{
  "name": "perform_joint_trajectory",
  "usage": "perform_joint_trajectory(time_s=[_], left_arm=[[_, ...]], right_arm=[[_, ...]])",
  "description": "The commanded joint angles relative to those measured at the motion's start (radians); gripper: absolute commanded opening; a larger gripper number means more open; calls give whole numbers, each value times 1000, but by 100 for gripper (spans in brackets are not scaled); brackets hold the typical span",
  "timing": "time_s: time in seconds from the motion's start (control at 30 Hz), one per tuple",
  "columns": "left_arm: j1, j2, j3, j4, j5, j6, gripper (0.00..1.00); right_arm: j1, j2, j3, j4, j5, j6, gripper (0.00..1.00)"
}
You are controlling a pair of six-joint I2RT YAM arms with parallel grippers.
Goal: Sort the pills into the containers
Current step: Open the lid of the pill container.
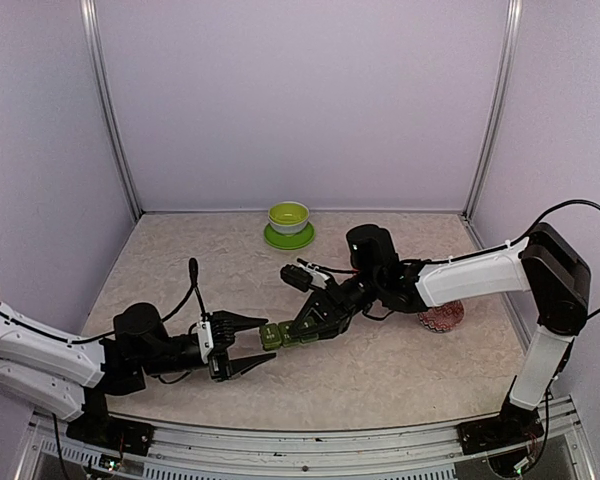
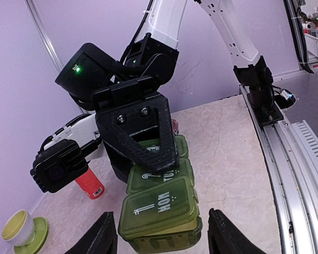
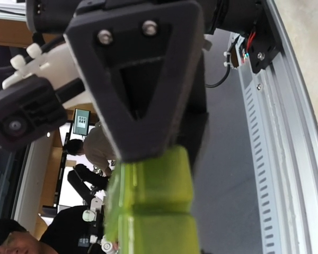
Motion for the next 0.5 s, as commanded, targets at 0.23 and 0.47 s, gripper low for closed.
perform_joint_trajectory(time_s=[0.23, 0.47], left_arm=[[40, -32, -29, 94, 26, -94, 63], [53, -16, -21, 108, -21, -126, 66]], right_arm=[[-3, 0, 13, -89, 24, -76, 19], [-3, 10, 25, -162, 50, -137, 18]])
